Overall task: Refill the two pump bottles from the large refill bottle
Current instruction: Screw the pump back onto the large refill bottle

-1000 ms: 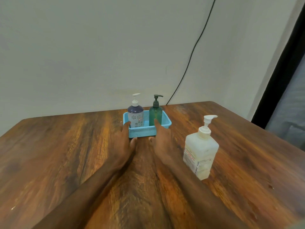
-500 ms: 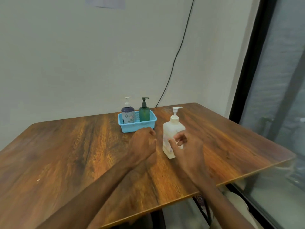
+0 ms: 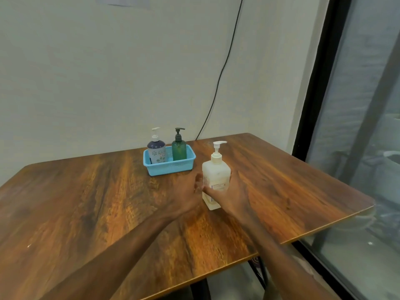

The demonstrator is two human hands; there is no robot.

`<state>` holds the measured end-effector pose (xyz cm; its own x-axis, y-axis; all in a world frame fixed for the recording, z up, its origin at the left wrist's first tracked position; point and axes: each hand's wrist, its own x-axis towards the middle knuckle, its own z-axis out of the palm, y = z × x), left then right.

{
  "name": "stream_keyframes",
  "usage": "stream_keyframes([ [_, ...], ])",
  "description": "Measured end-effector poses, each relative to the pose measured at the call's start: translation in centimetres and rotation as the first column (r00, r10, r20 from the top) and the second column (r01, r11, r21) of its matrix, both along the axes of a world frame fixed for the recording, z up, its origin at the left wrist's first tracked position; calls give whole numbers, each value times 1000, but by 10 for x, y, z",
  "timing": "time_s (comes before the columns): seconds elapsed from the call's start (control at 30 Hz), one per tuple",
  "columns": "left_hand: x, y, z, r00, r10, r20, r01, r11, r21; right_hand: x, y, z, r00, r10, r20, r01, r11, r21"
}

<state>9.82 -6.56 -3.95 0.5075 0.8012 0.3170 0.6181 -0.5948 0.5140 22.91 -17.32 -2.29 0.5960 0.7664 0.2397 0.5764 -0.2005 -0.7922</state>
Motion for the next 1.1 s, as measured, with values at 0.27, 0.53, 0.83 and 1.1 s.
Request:
stream_keyframes([
  [0.27, 15, 5, 11, 997, -75, 36, 77, 995, -58, 21, 18, -5, 1000, -26, -16, 26, 998, 58],
  [0.53, 68, 43, 24, 997, -73, 19, 74, 991, -109, 86, 56, 23, 980, -128, -154, 143, 986, 89],
  [0.83, 202, 129, 58, 951, -275, -141, 258, 958, -126, 222, 160, 41, 979, -203, -19, 204, 968, 147],
  [1.1, 302, 212, 16, 848, -283, -448, 153, 940, -304, 305, 239, 33, 947, -322, -14, 321, 936, 143],
])
